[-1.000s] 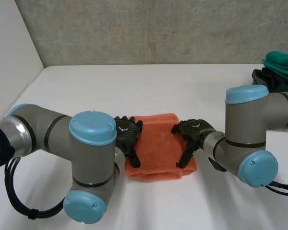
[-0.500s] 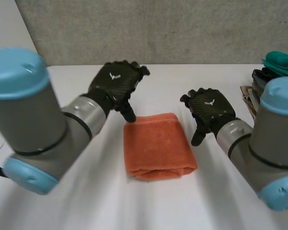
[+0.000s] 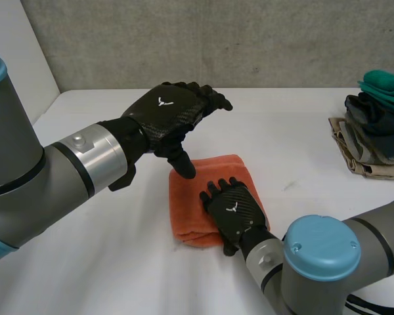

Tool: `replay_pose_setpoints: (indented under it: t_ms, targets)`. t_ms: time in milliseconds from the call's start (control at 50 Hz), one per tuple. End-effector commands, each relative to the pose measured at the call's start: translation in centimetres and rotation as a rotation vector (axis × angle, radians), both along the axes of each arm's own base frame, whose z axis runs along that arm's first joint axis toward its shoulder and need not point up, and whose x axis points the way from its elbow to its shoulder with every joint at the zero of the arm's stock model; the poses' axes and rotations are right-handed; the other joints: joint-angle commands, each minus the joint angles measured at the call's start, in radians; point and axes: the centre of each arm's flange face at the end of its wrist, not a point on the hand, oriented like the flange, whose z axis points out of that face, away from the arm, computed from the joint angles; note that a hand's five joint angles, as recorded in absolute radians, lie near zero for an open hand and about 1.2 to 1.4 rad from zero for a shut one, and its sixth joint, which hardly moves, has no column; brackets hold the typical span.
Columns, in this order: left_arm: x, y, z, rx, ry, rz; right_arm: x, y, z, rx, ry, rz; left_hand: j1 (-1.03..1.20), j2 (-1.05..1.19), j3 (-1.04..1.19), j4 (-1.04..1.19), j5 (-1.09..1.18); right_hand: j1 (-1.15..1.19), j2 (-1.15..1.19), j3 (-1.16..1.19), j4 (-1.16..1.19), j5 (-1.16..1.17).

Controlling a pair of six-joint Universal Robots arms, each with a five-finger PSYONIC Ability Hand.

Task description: Fold the laundry.

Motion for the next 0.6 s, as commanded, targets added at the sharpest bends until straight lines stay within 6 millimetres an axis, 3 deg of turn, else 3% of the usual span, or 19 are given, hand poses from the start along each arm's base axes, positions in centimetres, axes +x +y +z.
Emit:
replay_pose_setpoints:
  t_ms: [20,260,480,600]
  targets:
    - [0.0,0.0,-0.1,0.002,-0.001,0.002,0.7,-1.2,-0.6,-0.048,0.011,-0.002,0.039,0.035,0.039,0.034,0.035,0.044,0.014,0.019,-0.004,-0.006]
    - [0.0,0.0,-0.4,0.010,-0.002,0.001,2.0,-3.0,-0.9,-0.081,-0.005,0.004,0.039,0.035,0.039,0.034,0.035,0.517,0.486,0.492,0.469,0.466]
    - [0.1,0.0,-0.4,0.011,-0.003,0.006,3.4,-4.2,-0.7,-0.101,-0.032,0.032,0.041,0.038,0.042,0.037,0.038,0.635,0.604,0.609,0.587,0.584]
    - [0.1,0.0,-0.4,0.011,-0.002,0.004,3.9,-5.5,-1.2,-0.105,-0.036,0.021,0.041,0.038,0.042,0.037,0.038,0.957,0.926,0.932,0.909,0.906]
